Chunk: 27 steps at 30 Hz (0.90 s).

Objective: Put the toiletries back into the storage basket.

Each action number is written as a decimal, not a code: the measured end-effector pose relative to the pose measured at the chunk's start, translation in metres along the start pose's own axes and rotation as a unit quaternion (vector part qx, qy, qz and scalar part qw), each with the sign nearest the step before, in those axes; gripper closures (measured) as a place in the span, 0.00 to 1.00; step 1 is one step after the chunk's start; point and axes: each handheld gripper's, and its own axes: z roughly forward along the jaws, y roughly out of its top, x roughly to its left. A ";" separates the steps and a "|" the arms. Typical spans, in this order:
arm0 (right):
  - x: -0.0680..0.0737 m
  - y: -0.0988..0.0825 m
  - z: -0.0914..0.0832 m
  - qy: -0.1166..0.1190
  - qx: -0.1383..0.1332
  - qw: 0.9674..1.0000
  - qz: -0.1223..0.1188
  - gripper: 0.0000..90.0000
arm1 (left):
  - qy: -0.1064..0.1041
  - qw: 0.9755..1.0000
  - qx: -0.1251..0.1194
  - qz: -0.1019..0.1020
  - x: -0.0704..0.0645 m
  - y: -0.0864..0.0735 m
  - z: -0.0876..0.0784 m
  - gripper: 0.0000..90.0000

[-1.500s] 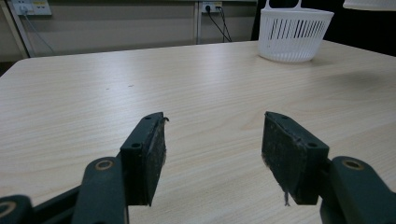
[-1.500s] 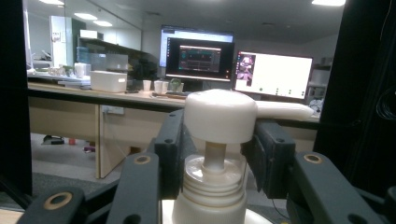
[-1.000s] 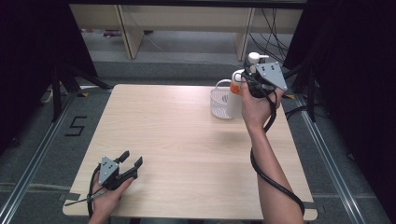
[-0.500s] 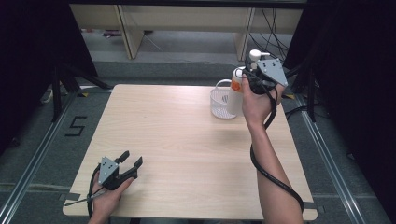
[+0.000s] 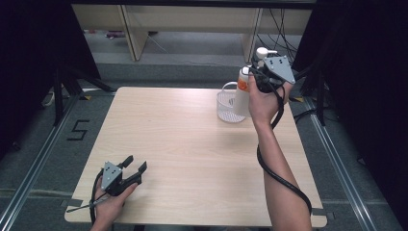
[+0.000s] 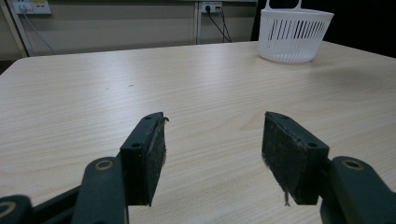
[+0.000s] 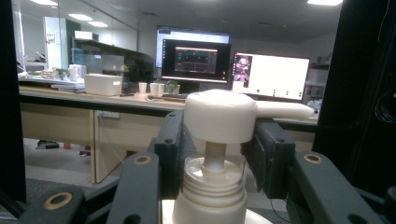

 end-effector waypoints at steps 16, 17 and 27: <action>0.004 0.005 0.009 0.004 0.000 1.000 0.007 0.67 | -0.001 1.000 -0.001 -0.002 0.000 0.000 0.000 0.43; 0.004 0.006 0.009 0.004 -0.001 1.000 0.007 0.67 | -0.001 1.000 0.000 -0.001 0.000 0.000 0.000 0.43; 0.006 0.011 0.013 0.005 -0.003 1.000 0.006 0.67 | -0.001 1.000 -0.001 -0.001 0.000 0.000 0.000 0.43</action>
